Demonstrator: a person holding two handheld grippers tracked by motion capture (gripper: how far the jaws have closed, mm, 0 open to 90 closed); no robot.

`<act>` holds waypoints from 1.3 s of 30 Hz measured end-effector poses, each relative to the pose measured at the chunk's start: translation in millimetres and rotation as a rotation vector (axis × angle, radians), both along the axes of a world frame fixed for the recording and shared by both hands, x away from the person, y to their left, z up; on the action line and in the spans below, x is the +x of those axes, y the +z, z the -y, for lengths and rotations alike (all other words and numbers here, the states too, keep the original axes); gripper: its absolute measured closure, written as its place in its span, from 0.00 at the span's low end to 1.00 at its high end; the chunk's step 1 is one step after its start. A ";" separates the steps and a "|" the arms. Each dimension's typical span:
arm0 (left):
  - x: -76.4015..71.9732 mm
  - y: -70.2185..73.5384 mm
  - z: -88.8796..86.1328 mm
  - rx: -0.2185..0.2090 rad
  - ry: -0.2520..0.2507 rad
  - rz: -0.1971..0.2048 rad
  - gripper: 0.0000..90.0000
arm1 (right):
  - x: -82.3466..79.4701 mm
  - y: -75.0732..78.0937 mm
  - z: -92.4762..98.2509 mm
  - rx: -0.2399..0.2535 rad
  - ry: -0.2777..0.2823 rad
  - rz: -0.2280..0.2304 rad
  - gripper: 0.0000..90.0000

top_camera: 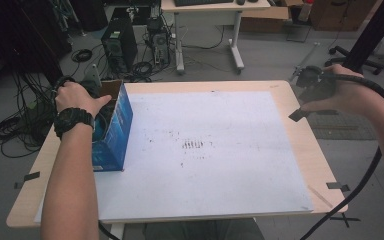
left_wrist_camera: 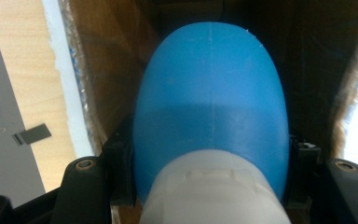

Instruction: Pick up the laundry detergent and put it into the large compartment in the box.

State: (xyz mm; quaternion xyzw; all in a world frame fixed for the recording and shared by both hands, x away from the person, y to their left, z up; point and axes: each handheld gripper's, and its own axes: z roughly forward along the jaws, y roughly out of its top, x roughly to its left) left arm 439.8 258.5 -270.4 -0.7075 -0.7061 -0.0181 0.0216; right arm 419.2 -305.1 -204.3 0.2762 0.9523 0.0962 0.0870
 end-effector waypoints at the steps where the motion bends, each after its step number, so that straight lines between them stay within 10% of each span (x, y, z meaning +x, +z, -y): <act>1: 0.1 -2.0 -0.2 -0.001 0.003 0.000 0.42 | 0.2 -0.2 -0.1 -0.001 0.000 -0.001 0.20; 26: 0.0 -12.6 -2.3 -0.016 -0.017 0.004 0.41 | -1.6 -2.6 0.4 -0.001 -0.001 -0.002 0.20; 39: -13.5 23.2 -1.9 -0.005 -0.054 0.113 0.19 | -4.7 -3.8 -0.3 0.008 0.005 -0.003 0.20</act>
